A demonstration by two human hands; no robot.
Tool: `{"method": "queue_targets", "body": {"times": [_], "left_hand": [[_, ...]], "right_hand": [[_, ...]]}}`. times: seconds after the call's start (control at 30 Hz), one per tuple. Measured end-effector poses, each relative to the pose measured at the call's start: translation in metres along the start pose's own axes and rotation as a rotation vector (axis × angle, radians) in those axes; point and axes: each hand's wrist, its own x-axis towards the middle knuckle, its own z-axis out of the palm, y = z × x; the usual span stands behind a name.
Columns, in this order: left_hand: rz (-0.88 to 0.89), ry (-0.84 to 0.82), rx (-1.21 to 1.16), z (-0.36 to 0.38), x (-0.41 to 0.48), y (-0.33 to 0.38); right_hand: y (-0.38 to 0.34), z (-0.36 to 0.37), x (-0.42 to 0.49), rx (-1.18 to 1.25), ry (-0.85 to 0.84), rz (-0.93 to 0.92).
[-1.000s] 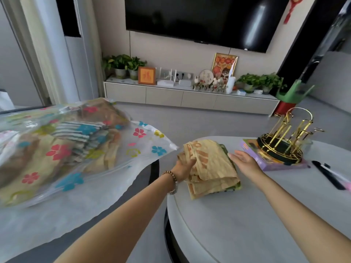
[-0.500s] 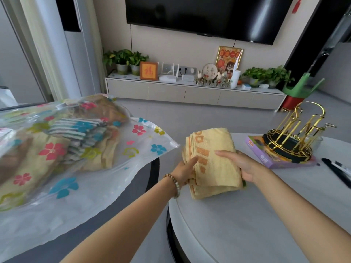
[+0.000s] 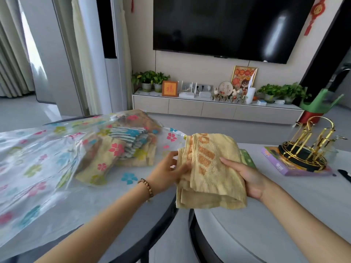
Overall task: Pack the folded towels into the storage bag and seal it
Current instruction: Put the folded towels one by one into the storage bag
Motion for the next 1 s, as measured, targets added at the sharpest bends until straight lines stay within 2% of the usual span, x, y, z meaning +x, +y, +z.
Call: {"method": "queue_targets", "body": {"times": [0.17,0.3,0.43,0.6,0.83,1.0], "left_hand": [[0.135,0.177,0.569,-0.096,-0.061,-0.029],[0.048,0.081,1.017,-0.157,-0.103,-0.066],[0.004,0.023,1.214,-0.187,-0.127,-0.086],[0.106,0.142,1.168,-0.206,-0.134,-0.085],[0.025,0.140,1.204,-0.222,-0.124,-0.068],[0.005,0.316,0.970,-0.232,-0.114,-0.057]], "right_hand": [[0.013,0.056,0.006,-0.074,-0.090,0.041],[0.029,0.093,0.016,-0.072,-0.127,0.068],[0.048,0.126,0.021,-0.078,-0.183,0.082],[0.062,0.155,0.023,-0.078,-0.293,0.141],[0.063,0.174,0.027,-0.119,-0.377,0.145],[0.068,0.182,0.033,-0.092,-0.461,0.184]]}}
